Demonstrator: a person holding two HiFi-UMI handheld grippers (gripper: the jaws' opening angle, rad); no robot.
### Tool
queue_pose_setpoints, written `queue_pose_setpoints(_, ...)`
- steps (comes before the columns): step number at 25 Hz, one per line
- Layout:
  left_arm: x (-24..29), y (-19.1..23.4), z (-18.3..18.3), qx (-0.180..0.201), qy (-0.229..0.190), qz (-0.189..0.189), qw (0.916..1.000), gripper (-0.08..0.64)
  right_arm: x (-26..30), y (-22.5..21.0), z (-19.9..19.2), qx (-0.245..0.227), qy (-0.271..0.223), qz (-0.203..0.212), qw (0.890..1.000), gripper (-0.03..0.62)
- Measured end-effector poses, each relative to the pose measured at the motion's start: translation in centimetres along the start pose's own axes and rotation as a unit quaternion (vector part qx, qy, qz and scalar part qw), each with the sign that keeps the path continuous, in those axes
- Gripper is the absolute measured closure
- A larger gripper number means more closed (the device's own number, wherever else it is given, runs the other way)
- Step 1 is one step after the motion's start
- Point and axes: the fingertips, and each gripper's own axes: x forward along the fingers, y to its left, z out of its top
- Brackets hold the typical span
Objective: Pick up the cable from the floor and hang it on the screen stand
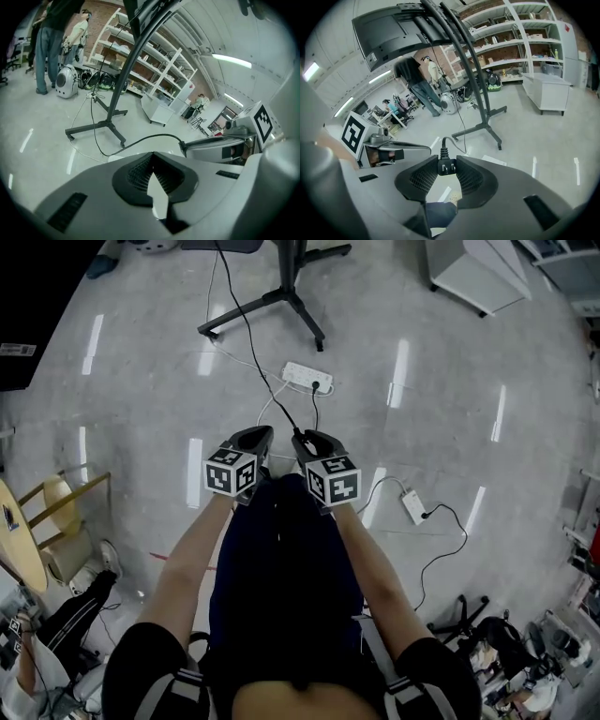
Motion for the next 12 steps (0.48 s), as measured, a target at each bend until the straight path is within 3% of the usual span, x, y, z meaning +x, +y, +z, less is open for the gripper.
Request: queue_pose_setpoints(12, -4.0, -6.3, 5.1, 0.051, -0.045, 0.002, 0.9977, 0.552, -7.1, 3.3, 6.3, -0.053, -0.066, 0.005, 0.996, 0.456)
